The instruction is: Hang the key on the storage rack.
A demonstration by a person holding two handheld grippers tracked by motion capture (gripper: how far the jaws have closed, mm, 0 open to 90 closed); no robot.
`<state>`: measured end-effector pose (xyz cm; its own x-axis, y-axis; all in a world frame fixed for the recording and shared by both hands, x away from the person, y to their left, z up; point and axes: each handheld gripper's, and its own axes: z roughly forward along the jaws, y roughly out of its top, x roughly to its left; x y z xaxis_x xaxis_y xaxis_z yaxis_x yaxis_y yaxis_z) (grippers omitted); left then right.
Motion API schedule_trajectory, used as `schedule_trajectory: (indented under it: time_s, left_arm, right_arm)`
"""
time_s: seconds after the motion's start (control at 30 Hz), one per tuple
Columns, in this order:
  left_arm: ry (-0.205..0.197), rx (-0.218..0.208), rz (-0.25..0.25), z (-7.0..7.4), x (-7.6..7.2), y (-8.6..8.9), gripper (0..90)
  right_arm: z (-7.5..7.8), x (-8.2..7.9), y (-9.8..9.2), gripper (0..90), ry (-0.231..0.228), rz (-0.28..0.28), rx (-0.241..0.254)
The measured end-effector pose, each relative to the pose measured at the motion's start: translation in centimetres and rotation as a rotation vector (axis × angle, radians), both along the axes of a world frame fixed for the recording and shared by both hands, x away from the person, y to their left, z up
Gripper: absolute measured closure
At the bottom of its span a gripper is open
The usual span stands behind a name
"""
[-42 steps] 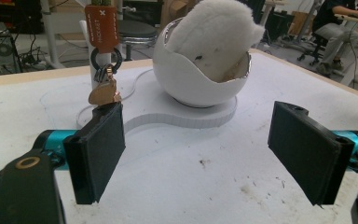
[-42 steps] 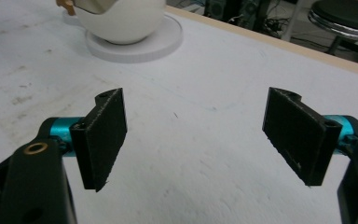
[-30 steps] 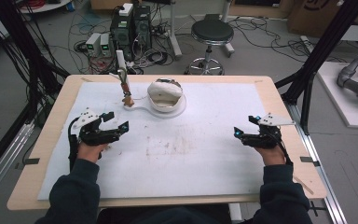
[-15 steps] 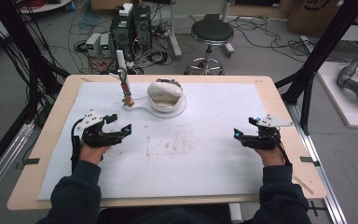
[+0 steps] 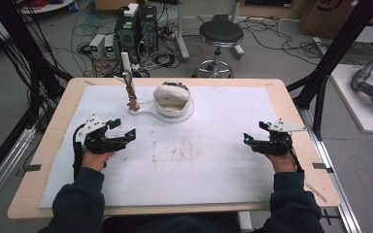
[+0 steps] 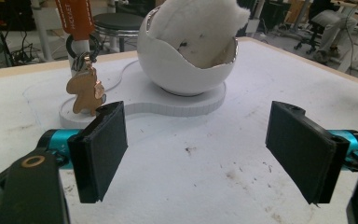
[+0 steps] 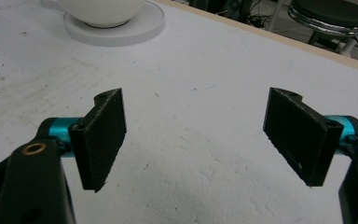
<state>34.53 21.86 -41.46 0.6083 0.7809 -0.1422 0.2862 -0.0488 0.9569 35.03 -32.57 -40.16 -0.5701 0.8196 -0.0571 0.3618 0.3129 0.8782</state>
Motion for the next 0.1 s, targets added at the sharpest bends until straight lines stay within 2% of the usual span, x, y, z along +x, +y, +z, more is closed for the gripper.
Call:
schedule_trajectory:
  time_s: [0.1]
  left_arm:
    - [0.002, 0.0, 0.003, -0.01, -0.03, 0.11, 20.5]
  right_arm:
    - [0.01, 0.09, 0.03, 21.5, -0.003, 0.003, 0.002]
